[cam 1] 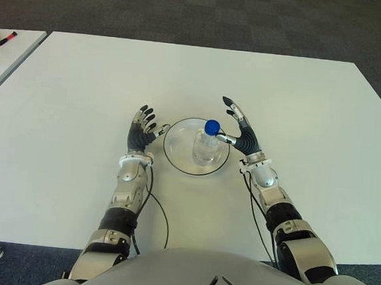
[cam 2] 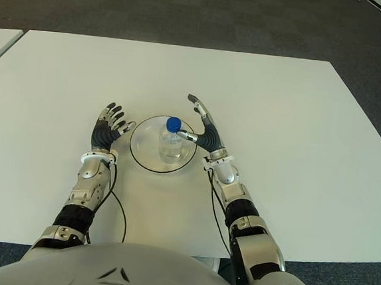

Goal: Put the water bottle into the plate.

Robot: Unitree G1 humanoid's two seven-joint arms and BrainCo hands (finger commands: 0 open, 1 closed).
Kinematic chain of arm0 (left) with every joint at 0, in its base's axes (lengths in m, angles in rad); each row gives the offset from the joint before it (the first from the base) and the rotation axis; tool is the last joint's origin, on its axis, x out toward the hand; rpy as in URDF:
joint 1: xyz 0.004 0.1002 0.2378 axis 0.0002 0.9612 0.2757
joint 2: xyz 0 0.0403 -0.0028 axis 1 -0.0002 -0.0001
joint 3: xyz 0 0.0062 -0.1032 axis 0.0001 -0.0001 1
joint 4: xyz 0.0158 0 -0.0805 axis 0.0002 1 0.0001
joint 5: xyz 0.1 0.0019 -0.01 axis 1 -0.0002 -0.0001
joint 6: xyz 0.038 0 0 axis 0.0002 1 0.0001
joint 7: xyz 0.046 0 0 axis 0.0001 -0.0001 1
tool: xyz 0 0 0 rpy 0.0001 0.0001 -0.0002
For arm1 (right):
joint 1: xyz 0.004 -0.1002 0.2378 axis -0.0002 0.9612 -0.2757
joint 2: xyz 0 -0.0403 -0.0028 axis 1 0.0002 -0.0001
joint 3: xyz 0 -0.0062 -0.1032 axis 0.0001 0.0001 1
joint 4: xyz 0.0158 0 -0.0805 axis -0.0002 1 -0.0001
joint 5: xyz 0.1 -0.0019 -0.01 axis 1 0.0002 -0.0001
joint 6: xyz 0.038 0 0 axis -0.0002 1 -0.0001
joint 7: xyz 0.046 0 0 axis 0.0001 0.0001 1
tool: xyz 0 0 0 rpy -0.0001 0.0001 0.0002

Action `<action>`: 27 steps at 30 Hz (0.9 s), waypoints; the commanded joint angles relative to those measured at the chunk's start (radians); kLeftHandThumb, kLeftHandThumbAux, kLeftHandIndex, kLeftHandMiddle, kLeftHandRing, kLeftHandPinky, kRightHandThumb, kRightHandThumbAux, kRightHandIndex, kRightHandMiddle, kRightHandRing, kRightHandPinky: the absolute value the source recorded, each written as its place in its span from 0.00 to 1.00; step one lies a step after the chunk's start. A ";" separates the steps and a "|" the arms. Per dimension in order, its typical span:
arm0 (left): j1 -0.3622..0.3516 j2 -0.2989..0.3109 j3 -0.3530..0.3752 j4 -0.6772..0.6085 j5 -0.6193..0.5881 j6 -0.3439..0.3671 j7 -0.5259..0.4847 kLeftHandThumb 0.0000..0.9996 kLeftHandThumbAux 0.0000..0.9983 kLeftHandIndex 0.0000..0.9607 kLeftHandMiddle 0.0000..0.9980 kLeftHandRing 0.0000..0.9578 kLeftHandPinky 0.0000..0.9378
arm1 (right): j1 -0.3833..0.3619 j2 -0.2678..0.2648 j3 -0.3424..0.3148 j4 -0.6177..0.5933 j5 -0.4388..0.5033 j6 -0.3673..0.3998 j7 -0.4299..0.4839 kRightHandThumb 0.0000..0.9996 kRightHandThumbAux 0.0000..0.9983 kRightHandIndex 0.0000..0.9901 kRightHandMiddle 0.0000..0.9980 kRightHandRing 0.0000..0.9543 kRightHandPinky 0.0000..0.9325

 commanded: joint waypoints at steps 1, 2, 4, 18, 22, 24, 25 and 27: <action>-0.010 -0.049 -0.005 0.020 0.002 0.003 -0.002 0.00 0.94 0.13 0.15 0.15 0.19 | 0.015 0.008 -0.018 -0.014 0.045 0.029 0.043 0.07 0.42 0.00 0.00 0.00 0.00; -0.010 -0.049 -0.004 0.020 0.002 0.003 -0.001 0.00 0.94 0.13 0.15 0.15 0.19 | 0.016 0.006 -0.022 -0.018 0.063 0.037 0.060 0.07 0.42 0.00 0.00 0.00 0.00; -0.010 -0.049 -0.004 0.019 0.002 0.003 0.000 0.00 0.94 0.13 0.15 0.15 0.19 | 0.017 0.002 -0.034 -0.023 0.095 0.053 0.093 0.06 0.44 0.00 0.00 0.00 0.00; -0.008 -0.049 -0.002 0.014 0.002 0.003 0.002 0.00 0.96 0.13 0.16 0.16 0.20 | 0.015 0.038 -0.106 -0.038 0.238 0.107 0.219 0.04 0.57 0.00 0.00 0.00 0.00; -0.008 -0.049 -0.002 0.013 0.000 0.002 0.000 0.00 0.96 0.14 0.16 0.16 0.20 | 0.016 0.047 -0.122 -0.045 0.252 0.117 0.230 0.04 0.58 0.00 0.00 0.00 0.00; -0.008 -0.049 -0.001 0.013 -0.001 0.002 -0.001 0.00 0.96 0.14 0.16 0.16 0.20 | 0.016 0.051 -0.129 -0.047 0.256 0.119 0.234 0.04 0.58 0.00 0.00 0.00 0.00; -0.008 -0.049 -0.001 0.013 -0.003 0.004 -0.002 0.00 0.96 0.14 0.16 0.16 0.20 | 0.012 0.056 -0.135 -0.036 0.262 0.111 0.233 0.04 0.58 0.00 0.00 0.00 0.00; -0.009 -0.048 0.001 0.013 -0.005 0.006 -0.002 0.00 0.96 0.14 0.16 0.16 0.20 | 0.007 0.063 -0.142 -0.023 0.268 0.102 0.233 0.06 0.56 0.00 0.00 0.00 0.00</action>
